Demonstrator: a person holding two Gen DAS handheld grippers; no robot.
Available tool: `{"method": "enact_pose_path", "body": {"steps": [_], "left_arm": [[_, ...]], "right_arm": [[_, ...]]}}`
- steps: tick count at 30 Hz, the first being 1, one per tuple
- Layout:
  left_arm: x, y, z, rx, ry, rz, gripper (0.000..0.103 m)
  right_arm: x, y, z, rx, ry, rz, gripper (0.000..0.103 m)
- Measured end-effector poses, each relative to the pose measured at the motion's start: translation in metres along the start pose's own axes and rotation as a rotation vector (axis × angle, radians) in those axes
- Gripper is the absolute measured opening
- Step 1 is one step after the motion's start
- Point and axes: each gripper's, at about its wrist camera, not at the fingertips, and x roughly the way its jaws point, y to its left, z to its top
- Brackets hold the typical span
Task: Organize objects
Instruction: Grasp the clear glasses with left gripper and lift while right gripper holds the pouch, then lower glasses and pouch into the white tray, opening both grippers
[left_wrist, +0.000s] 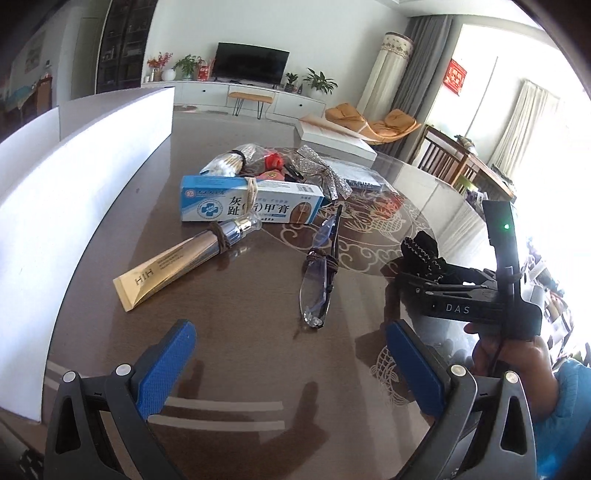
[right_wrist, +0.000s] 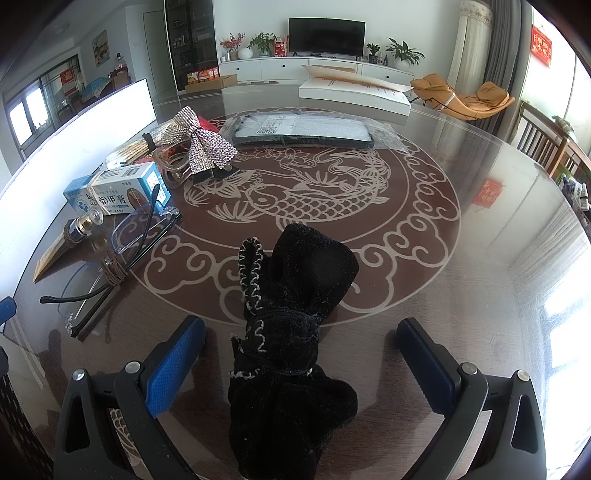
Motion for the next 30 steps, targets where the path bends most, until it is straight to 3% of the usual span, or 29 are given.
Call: {"method": "enact_pose_path", "body": {"steps": [2,3,7,10,11,12,13,16,22,30], "left_arm": [[0.019,-0.011,0.014,0.037,0.042,0.006,0.101],[0.029,-0.016,0.02,0.049,0.066,0.003,0.087],[0.069,-0.032,0.033,0.113,0.166,0.045,0.054],[0.075,-0.042,0.035,0.183,0.144,0.121,0.025],[0.074,-0.04,0.036,0.17,0.14,0.121,0.024],[0.072,-0.038,0.036,0.15,0.127,0.12,0.024],[0.068,-0.035,0.034,0.134,0.114,0.12,0.024],[0.05,-0.03,0.027,0.108,0.065,0.129,0.023],[-0.023,-0.01,0.019,0.012,-0.076,0.113,0.021],[-0.079,0.03,0.007,-0.115,-0.17,0.108,0.021]], "right_arm": [[0.0,0.0,0.0,0.0,0.0,0.0,0.103],[0.0,0.0,0.0,0.001,0.0,0.002,0.103],[-0.003,-0.003,0.0,0.0,0.001,0.046,0.103],[-0.008,-0.006,0.001,-0.011,0.03,0.046,0.101],[-0.01,-0.006,0.002,-0.026,0.037,0.033,0.098],[-0.011,-0.005,0.003,-0.044,0.045,0.029,0.086],[-0.011,-0.004,0.006,-0.057,0.055,0.042,0.065],[-0.011,0.001,0.012,-0.103,0.075,0.059,0.035],[-0.043,0.01,0.023,-0.097,0.01,0.12,0.034],[-0.075,0.055,0.047,-0.146,-0.062,0.216,0.034]]}}
